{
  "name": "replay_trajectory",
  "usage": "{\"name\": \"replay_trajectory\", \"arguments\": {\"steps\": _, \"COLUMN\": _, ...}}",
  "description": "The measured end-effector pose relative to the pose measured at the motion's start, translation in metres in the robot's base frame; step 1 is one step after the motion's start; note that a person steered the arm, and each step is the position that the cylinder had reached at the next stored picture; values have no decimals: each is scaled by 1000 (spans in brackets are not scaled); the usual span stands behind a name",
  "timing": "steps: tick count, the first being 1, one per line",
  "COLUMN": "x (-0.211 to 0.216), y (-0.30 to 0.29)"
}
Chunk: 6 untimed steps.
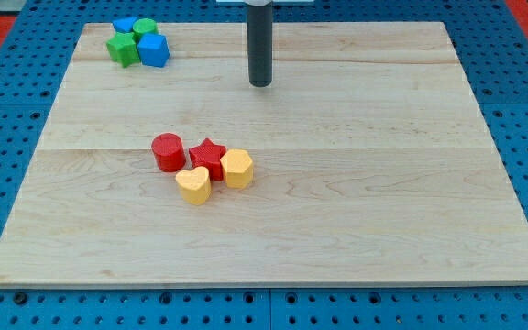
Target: Point at the red circle
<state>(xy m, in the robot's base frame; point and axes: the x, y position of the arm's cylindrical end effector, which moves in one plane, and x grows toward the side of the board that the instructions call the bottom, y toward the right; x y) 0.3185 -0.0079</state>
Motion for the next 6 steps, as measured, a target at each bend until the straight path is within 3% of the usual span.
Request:
{"name": "replay_trajectory", "arguments": {"steps": 1, "x": 12, "y": 1}}
{"name": "replay_trajectory", "arguments": {"steps": 2, "x": 57, "y": -15}}
{"name": "replay_trajectory", "arguments": {"steps": 4, "x": 77, "y": -87}}
{"name": "replay_trajectory", "arguments": {"steps": 5, "x": 111, "y": -117}}
{"name": "replay_trajectory", "arguments": {"steps": 6, "x": 156, "y": -105}}
